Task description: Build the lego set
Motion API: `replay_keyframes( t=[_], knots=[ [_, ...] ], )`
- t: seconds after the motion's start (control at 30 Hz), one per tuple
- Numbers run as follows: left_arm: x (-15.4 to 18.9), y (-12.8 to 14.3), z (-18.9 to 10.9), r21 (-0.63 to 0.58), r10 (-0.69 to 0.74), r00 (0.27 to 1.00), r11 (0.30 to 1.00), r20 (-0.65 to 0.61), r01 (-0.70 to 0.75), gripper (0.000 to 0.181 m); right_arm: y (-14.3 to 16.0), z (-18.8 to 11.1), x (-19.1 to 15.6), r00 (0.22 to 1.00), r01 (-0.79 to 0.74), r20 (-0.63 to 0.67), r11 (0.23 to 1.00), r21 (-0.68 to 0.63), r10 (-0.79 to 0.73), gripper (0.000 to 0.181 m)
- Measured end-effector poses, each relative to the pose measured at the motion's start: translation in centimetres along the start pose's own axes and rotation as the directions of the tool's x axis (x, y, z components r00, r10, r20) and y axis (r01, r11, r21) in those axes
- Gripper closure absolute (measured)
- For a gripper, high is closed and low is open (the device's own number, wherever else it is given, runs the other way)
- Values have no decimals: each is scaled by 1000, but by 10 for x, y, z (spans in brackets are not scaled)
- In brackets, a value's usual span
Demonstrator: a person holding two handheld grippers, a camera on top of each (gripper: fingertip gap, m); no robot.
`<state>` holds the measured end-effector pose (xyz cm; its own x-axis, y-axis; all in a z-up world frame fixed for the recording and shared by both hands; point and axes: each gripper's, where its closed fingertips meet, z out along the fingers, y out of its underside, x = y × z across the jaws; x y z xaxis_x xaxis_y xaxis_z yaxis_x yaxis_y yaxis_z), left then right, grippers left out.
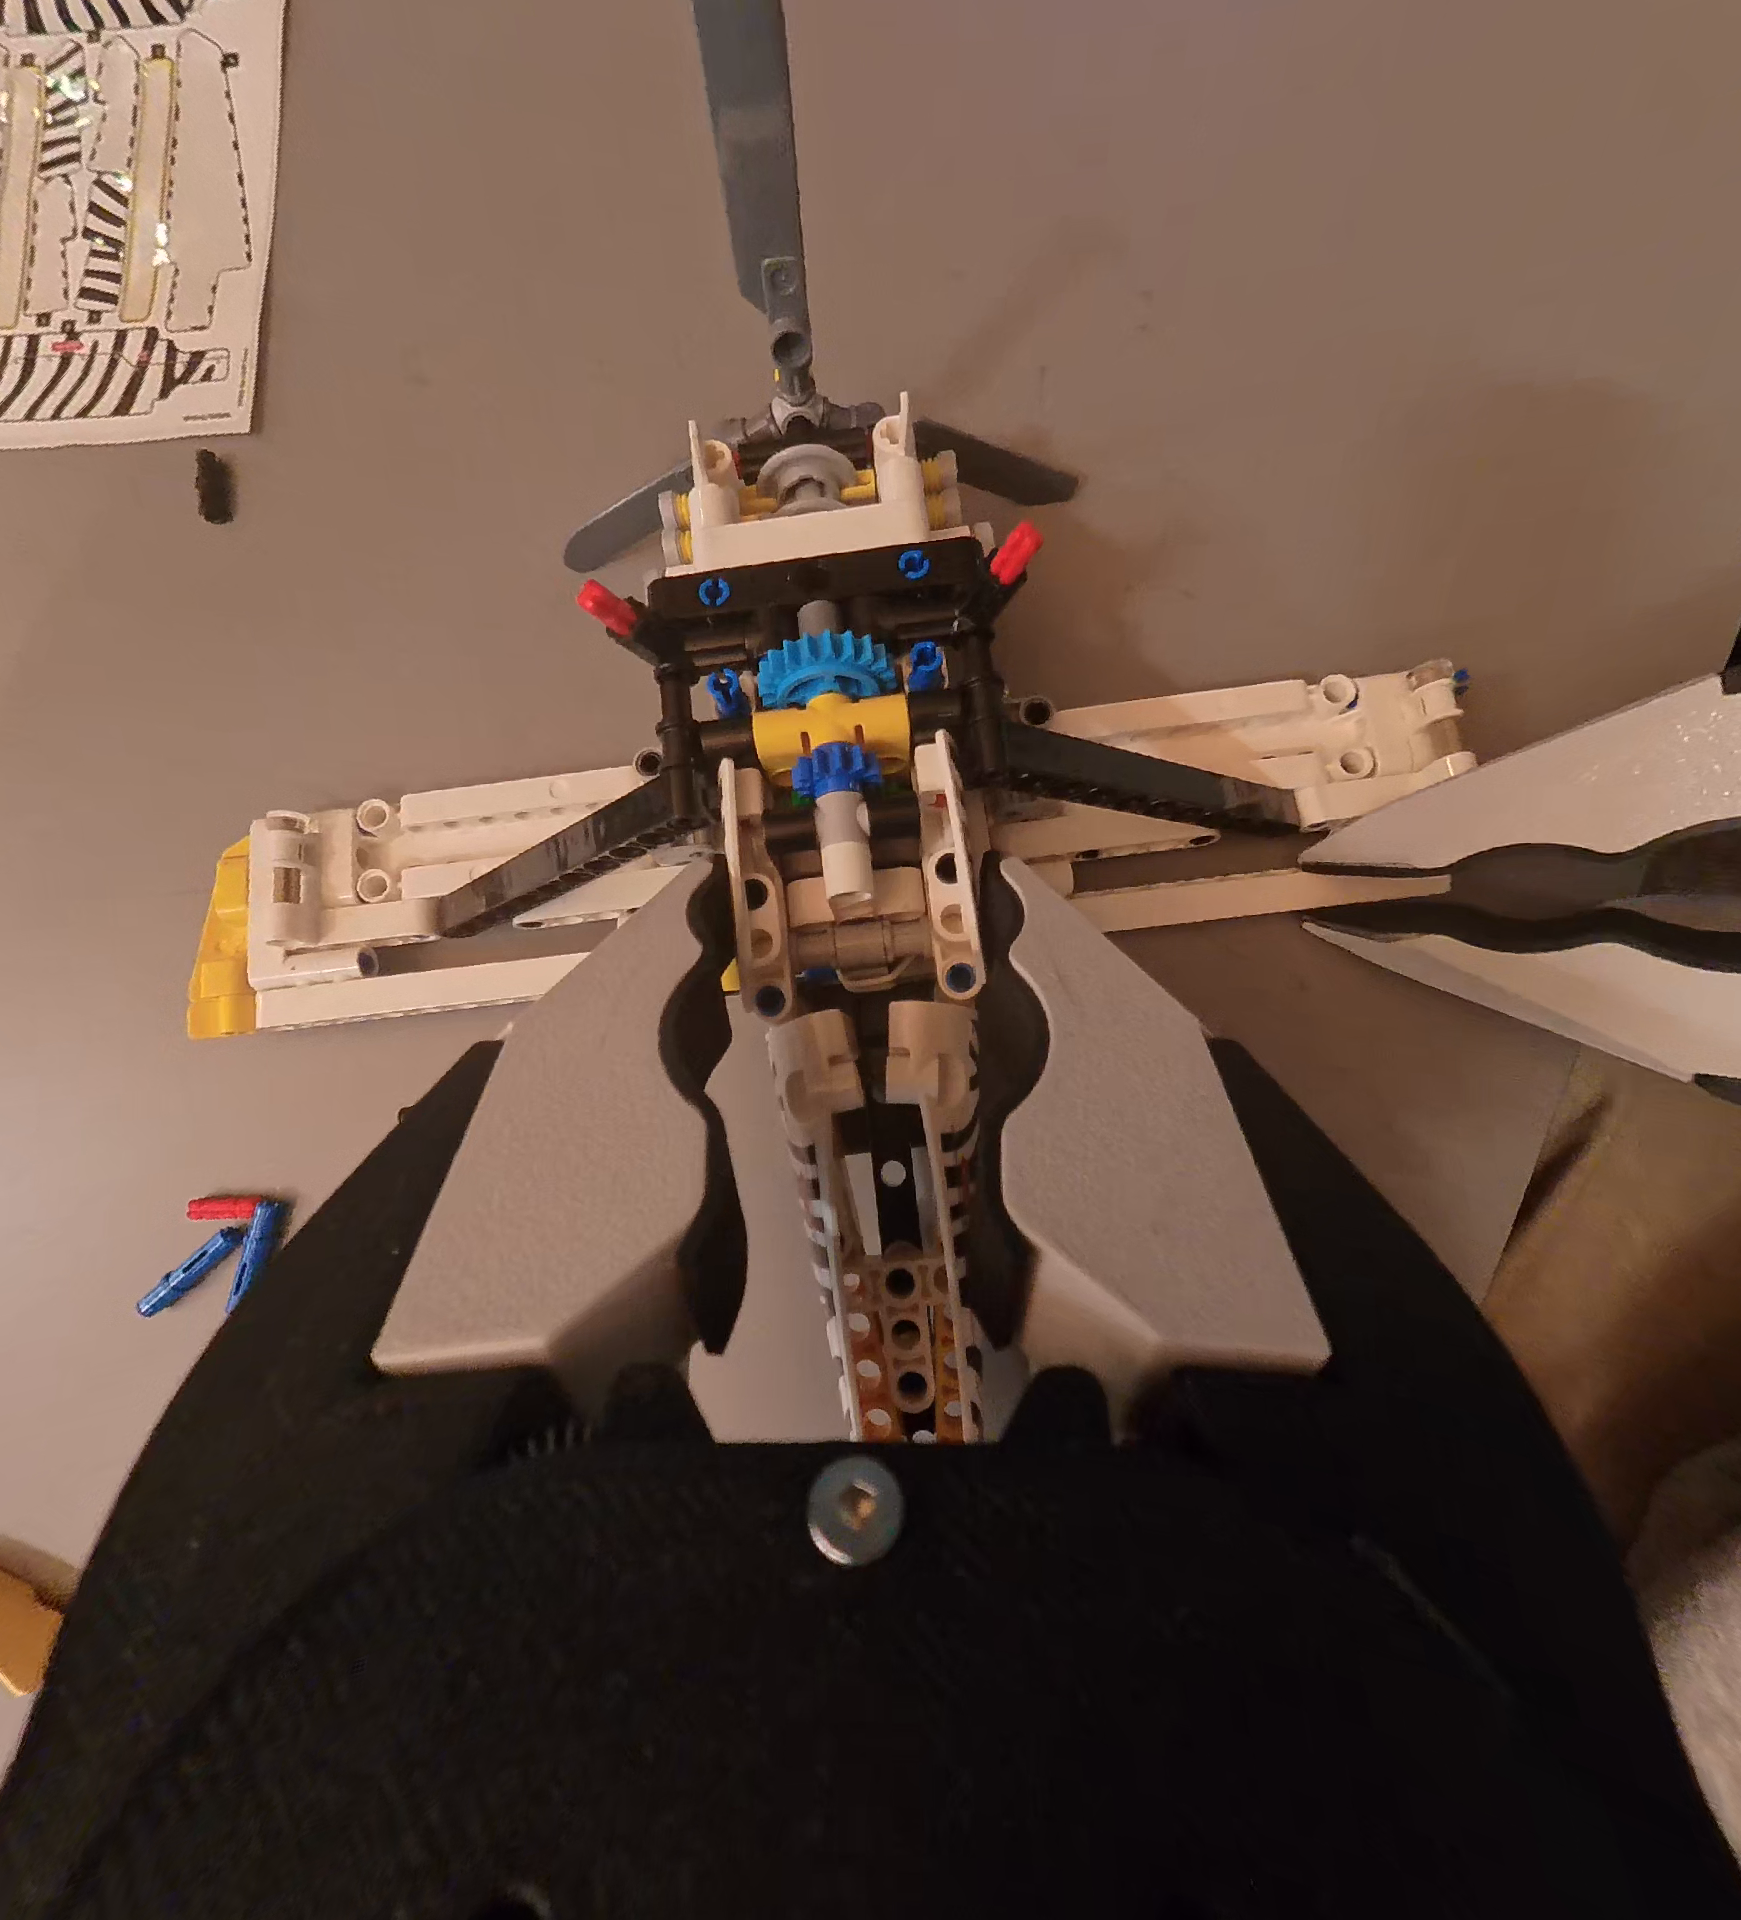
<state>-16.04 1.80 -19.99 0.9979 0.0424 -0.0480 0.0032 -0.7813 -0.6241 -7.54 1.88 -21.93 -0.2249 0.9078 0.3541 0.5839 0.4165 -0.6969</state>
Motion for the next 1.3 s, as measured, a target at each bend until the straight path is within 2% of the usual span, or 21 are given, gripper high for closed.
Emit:
replay_keyframes(
  t=[0.2,0.3,0.43,0.57,0.8,0.93,1.13,1.3],
  knots=[
    [0,0,0,0,4,1000,1000,1,-4,133,-2,-1,0,1000,-23,-3,999,31,23,175],
    [0,0,0,1,4,1000,1000,-1,-4,133,-14,-9,-2,999,-42,16,992,117,41,164],
    [0,0,0,2,6,1000,1000,2,-6,133,-25,-26,10,990,-140,21,956,257,139,154],
    [0,0,0,4,5,1000,1000,3,-5,133,-16,-32,24,969,-246,49,920,305,243,145],
    [0,1,0,-1,26,1000,1000,8,-26,133,-5,-34,39,946,-316,49,879,358,320,133],
    [7,1,-6,0,-11,998,1000,-60,11,120,2,-33,42,932,-357,78,863,358,354,127],
    [-1,-4,-32,94,-60,995,993,-84,68,112,8,-29,42,938,-342,69,870,356,341,122],
    [2,-8,-70,324,-85,982,936,-166,136,112,7,-34,50,919,-381,76,823,420,387,123]
  ],
)
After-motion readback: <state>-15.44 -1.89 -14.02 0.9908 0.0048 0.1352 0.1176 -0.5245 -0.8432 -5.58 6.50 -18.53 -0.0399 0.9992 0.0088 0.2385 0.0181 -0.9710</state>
